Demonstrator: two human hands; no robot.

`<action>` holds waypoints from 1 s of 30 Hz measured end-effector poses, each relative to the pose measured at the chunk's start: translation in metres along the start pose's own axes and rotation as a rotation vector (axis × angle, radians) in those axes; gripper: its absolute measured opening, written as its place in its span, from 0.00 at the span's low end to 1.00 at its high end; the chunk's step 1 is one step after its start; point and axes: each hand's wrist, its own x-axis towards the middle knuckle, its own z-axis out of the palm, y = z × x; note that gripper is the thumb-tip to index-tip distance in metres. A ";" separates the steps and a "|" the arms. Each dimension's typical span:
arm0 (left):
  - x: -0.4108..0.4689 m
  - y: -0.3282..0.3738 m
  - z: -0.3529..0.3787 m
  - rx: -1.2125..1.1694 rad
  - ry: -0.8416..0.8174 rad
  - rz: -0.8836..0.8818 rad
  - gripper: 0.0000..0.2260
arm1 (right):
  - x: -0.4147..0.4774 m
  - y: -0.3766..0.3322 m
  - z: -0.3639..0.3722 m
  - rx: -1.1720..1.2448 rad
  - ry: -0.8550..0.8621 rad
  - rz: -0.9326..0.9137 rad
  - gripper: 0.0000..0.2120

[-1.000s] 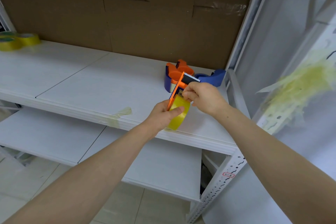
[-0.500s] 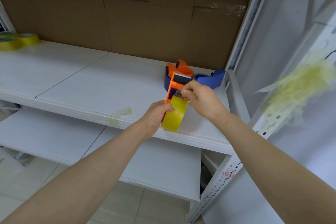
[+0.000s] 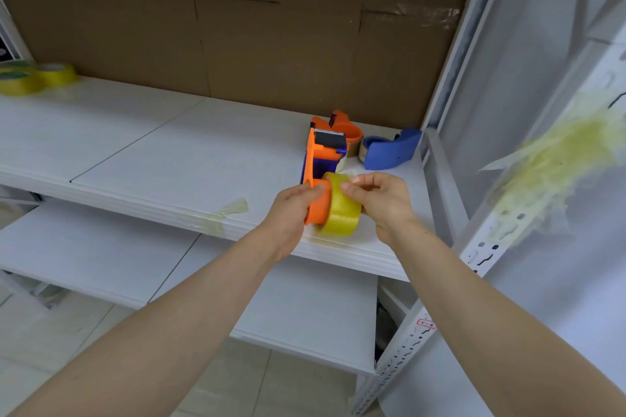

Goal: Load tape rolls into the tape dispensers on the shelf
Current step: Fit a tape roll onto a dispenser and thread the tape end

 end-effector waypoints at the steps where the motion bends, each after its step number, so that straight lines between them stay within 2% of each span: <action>1: 0.002 0.000 -0.001 -0.033 0.052 -0.002 0.11 | 0.000 0.000 -0.002 0.012 0.019 -0.003 0.10; 4: 0.009 -0.003 -0.006 0.108 0.186 0.077 0.05 | 0.000 -0.003 -0.008 -0.051 0.091 -0.056 0.11; 5: 0.013 -0.004 -0.009 0.254 0.220 0.142 0.04 | 0.000 -0.005 -0.011 -0.039 0.107 -0.064 0.11; 8: 0.018 -0.002 -0.014 0.879 0.233 0.294 0.13 | 0.001 -0.006 -0.021 0.024 0.098 -0.041 0.11; 10: 0.020 -0.001 -0.015 1.143 0.230 0.335 0.10 | -0.001 -0.004 -0.024 0.043 0.064 -0.027 0.11; 13: 0.024 0.002 -0.016 1.296 0.196 0.290 0.04 | -0.006 0.000 -0.026 0.090 0.032 -0.033 0.11; 15: 0.028 -0.003 -0.022 1.348 0.164 0.217 0.13 | -0.008 0.005 -0.028 0.089 0.045 -0.037 0.10; 16: 0.028 -0.006 -0.023 1.361 0.178 0.242 0.17 | -0.008 0.007 -0.028 0.091 0.055 -0.042 0.10; 18: 0.021 -0.007 -0.017 1.257 0.303 0.404 0.18 | -0.009 0.011 -0.028 0.105 0.071 -0.055 0.09; 19: 0.016 -0.005 -0.010 1.091 0.353 0.458 0.16 | -0.009 0.012 -0.027 0.102 0.078 -0.065 0.08; 20: 0.010 -0.001 -0.002 0.884 0.337 0.434 0.13 | -0.009 0.012 -0.025 0.088 0.086 -0.082 0.08; 22: 0.000 0.009 0.015 0.511 0.088 0.124 0.11 | -0.010 0.013 -0.021 0.047 0.093 -0.137 0.08; 23: -0.003 0.011 0.021 0.368 -0.052 -0.021 0.13 | -0.011 0.013 -0.019 0.029 0.086 -0.171 0.08; 25: -0.003 0.011 0.025 0.146 -0.183 -0.112 0.24 | -0.013 0.012 -0.016 -0.004 0.061 -0.231 0.07; 27: -0.003 0.009 0.022 0.111 -0.175 -0.038 0.32 | -0.015 0.011 -0.016 -0.022 0.034 -0.265 0.06; 30: -0.010 0.008 0.024 0.158 -0.145 0.121 0.33 | -0.019 0.009 -0.017 -0.036 -0.013 -0.290 0.05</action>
